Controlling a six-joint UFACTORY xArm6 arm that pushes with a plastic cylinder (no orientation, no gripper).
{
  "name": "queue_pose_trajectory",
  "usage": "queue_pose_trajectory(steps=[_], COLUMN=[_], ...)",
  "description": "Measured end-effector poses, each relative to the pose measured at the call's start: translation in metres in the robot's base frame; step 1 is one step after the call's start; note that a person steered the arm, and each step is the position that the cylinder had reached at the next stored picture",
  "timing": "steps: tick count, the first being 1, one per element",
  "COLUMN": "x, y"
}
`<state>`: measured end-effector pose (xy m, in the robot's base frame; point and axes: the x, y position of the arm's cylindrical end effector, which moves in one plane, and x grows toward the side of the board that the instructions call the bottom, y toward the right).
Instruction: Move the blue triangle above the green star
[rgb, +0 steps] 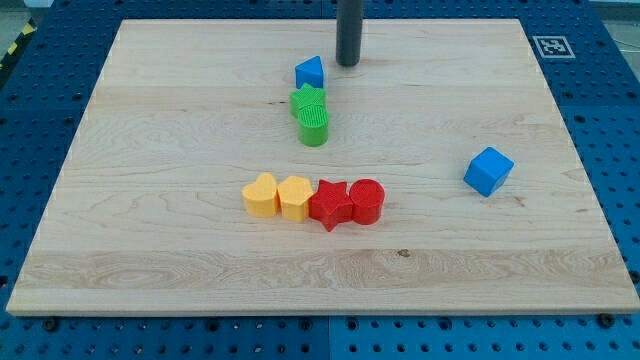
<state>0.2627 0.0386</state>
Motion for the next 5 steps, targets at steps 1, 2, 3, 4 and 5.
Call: queue_pose_trajectory(steps=[1, 2, 3, 4, 5], x=[-0.021, -0.018, -0.005, 0.023, 0.05], y=[-0.017, -0.048, -0.058, -0.058, -0.058])
